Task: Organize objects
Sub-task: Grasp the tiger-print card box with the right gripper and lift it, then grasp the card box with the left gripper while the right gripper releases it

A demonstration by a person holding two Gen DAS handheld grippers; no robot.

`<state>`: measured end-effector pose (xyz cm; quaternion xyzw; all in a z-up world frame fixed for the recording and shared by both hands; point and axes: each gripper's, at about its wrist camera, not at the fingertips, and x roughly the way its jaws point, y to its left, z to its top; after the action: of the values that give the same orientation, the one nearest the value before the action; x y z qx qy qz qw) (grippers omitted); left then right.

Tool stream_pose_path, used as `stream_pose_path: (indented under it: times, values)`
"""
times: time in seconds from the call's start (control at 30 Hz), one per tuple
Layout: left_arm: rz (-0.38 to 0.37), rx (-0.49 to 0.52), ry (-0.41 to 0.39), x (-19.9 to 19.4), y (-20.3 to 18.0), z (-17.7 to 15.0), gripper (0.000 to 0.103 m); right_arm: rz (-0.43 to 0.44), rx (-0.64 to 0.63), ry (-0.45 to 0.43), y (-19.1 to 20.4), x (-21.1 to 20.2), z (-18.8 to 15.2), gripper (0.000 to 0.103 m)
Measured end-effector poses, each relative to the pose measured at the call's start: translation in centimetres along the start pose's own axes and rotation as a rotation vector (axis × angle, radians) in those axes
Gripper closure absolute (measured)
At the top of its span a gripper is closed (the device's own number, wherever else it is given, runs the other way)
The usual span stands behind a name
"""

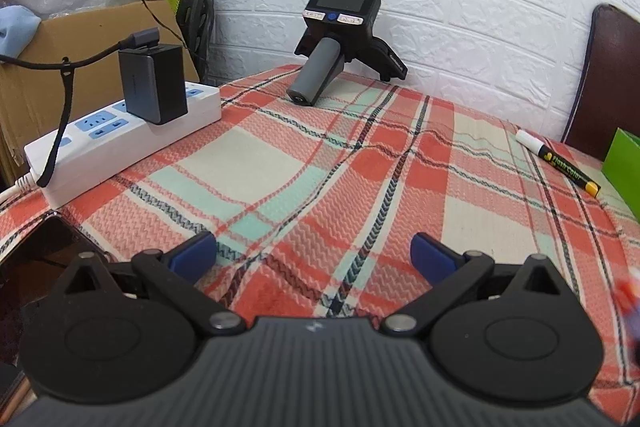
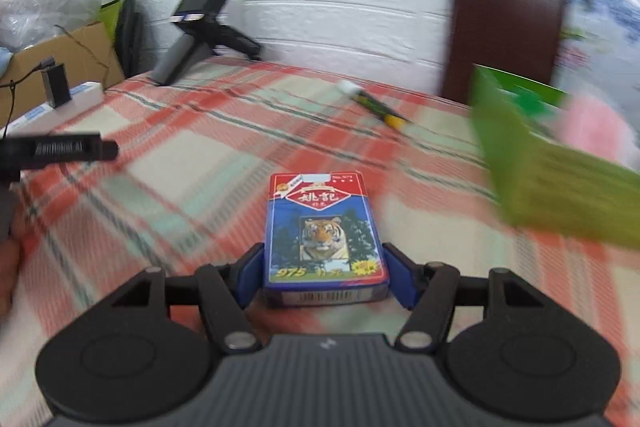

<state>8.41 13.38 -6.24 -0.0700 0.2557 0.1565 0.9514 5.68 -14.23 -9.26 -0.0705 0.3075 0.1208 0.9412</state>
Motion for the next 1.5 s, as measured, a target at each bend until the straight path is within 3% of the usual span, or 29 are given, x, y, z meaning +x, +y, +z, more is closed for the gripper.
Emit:
stream_pose_path:
  times: [0.13,0.2,0.3,0.4,0.47,0.57,0.7,1.23,1.4,1.5]
  values:
    - [0.019,0.113,0.034,-0.6,-2.2,-0.3,0.0,-0.155,0.143,0.004,-5.3,-4.9,-4.3,0.041]
    - [-0.042,0.157,0.041,-2.1,-4.4,-0.8,0.0,-0.183,0.209,-0.004,-6.8,-6.5,-6.0,0.029]
    - [-0.199,0.247,0.067,-4.8,-9.3,-2.1,0.0,-0.164,0.259,-0.02,-7.6,-7.3,-6.6,0.025]
    - [-0.33,0.392,0.08,-7.6,-14.7,-3.4,0.0,-0.167,0.227,-0.023,-7.1,-7.3,-6.6,0.022]
    - [-0.373,0.466,0.096,-9.0,-17.4,-3.9,0.0,-0.151,0.221,-0.027,-6.9,-7.4,-6.7,0.019]
    - [-0.363,0.533,0.134,-9.7,-20.5,-4.5,0.0,-0.131,0.236,-0.037,-7.2,-7.6,-6.9,0.018]
    - [-0.331,0.549,0.201,-9.3,-21.9,-5.3,0.0,-0.118,0.25,-0.05,-7.4,-7.8,-7.2,0.018]
    - [-0.322,0.527,0.22,-8.9,-22.0,-5.3,0.0,-0.116,0.253,-0.047,-7.2,-7.8,-7.2,0.016]
    - [-0.323,0.508,0.265,-8.7,-21.8,-4.8,0.0,-0.117,0.243,-0.035,-7.0,-7.7,-7.1,0.015]
    - [-0.416,0.434,0.348,-9.6,-21.6,-3.6,0.0,-0.122,0.203,-0.019,-7.0,-7.8,-7.1,0.012]
